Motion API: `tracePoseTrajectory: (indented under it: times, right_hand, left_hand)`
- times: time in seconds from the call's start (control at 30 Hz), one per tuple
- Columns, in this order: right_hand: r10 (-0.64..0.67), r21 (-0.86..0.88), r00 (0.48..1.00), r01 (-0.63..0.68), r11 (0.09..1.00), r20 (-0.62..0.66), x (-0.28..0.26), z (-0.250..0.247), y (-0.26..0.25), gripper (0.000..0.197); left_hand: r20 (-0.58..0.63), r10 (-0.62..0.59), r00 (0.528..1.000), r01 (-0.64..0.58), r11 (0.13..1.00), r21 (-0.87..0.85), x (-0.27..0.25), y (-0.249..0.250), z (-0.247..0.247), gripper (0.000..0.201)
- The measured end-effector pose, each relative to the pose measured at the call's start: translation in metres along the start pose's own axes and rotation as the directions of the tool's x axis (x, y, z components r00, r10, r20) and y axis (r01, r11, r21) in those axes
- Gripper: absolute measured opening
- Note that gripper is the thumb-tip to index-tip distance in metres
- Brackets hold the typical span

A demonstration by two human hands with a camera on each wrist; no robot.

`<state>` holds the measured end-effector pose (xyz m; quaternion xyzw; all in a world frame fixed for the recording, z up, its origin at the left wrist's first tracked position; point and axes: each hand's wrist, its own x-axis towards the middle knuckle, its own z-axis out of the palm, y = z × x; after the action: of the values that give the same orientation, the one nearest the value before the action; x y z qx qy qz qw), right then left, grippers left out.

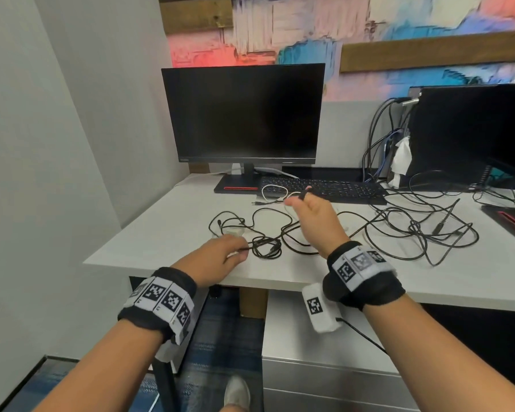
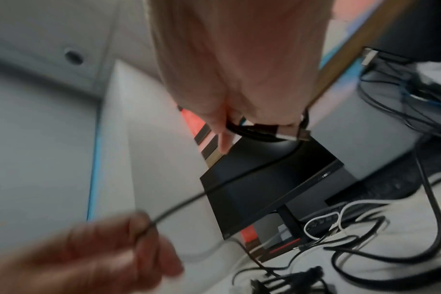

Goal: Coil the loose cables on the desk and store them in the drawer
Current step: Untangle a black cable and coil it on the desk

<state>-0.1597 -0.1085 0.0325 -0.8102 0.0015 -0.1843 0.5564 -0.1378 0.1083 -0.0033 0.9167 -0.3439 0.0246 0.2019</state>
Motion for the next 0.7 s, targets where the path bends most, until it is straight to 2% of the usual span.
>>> tracePoseTrajectory:
  times: [0.07,0.13,0.17,0.2,0.27,0.43,0.5,0.6,0.7]
  right_hand:
    - [-0.031,-0.279,0.995,0.056,0.959,0.093,0.000,0.007,0.006,0.027]
    - [-0.018,-0.539,0.985,0.109,0.835,0.172,0.001,0.014,0.014,0.029]
    - [0.018,-0.600,0.980,0.107,0.793,0.200,0.001,0.016,0.017,0.029]
    - [0.072,-0.610,0.971,0.084,0.788,0.226,0.001,0.016,0.020,0.028]
    - [0.137,-0.554,0.950,0.043,0.832,0.280,-0.001,0.013,0.022,0.029]
    - [0.106,-0.293,0.936,-0.004,0.956,0.335,-0.012,0.003,0.012,0.058]
    - [0.092,-0.206,0.920,-0.012,0.978,0.380,-0.013,0.002,0.009,0.054]
    - [0.060,0.032,0.914,-0.079,0.996,0.402,-0.010,0.003,0.005,0.053]
    - [0.043,0.340,0.923,-0.184,0.922,0.381,-0.006,0.002,-0.003,0.053]
  left_hand:
    - [-0.066,0.030,0.997,-0.029,0.999,0.014,0.003,0.002,-0.008,0.015]
    - [-0.153,0.055,0.987,-0.049,0.998,0.040,0.005,0.004,-0.017,0.015]
    - [-0.200,0.058,0.978,-0.046,0.997,0.062,0.006,0.005,-0.021,0.015]
    - [-0.244,0.054,0.968,-0.036,0.996,0.079,0.006,0.004,-0.026,0.014]
    - [-0.300,0.025,0.953,0.001,0.996,0.087,0.007,0.002,-0.035,0.012]
    - [-0.405,-0.047,0.913,0.081,0.995,0.066,0.010,-0.012,-0.048,0.016]
    - [-0.438,-0.102,0.893,0.141,0.988,0.058,0.012,-0.017,-0.048,0.021]
    - [-0.396,-0.185,0.899,0.238,0.967,0.087,0.013,-0.016,-0.040,0.027]
    - [-0.259,-0.220,0.940,0.243,0.968,0.058,0.012,-0.007,-0.023,0.029]
